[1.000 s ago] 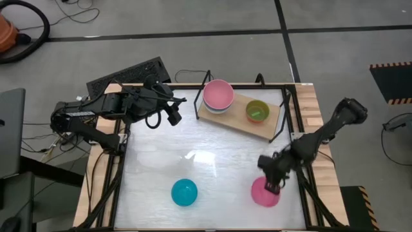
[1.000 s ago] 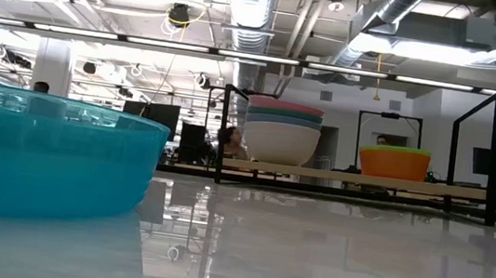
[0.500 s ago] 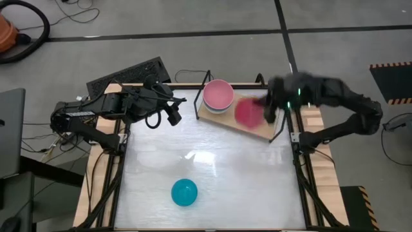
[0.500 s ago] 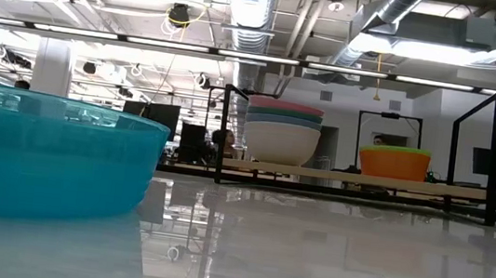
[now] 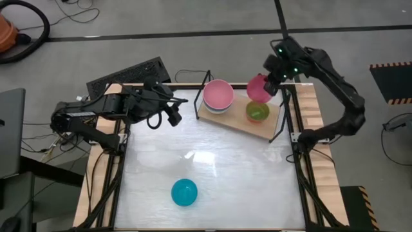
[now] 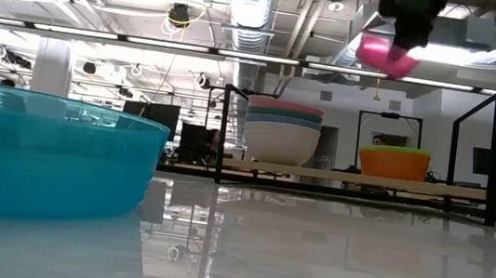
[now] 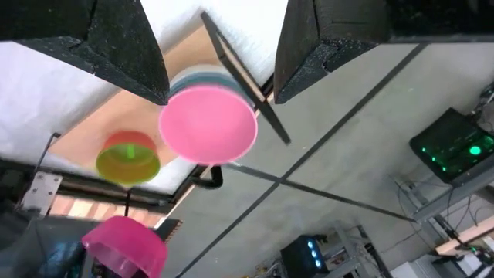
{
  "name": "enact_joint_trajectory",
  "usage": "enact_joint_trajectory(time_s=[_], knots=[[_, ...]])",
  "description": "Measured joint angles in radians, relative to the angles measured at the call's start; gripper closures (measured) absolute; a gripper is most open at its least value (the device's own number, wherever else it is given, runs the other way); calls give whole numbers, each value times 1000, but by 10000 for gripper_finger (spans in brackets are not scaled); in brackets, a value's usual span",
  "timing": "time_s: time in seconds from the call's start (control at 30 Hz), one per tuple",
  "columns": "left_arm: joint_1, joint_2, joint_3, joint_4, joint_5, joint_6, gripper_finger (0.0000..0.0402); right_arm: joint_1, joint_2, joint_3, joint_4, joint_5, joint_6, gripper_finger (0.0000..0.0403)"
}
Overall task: Place and stack bowls onto a shelf
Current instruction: Stack the light pink bowl on top of the light green bowl on the shelf
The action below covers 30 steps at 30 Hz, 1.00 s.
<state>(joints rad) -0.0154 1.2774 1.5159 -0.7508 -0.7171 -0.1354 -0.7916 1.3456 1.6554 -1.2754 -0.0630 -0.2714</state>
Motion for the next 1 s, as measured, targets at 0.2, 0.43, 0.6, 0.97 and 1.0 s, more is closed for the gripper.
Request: enact_joint_trajectory(time_s=[0.2,0.43,0.6,0.97,1.0], knots=[[0,0,-28,-3,-2,-6,180,-91,98,-2,-31,-46,-100,379],[0,0,-29,1,-6,-7,180,-142,132,-166,33,-89,-148,379],[0,0,-29,1,-10,-7,180,-148,113,-317,147,-90,-149,379],[0,0,-29,0,-24,-15,180,-147,116,-450,243,-91,-179,379],[0,0,-29,0,-24,-15,180,-147,115,-457,242,-91,-182,379]])
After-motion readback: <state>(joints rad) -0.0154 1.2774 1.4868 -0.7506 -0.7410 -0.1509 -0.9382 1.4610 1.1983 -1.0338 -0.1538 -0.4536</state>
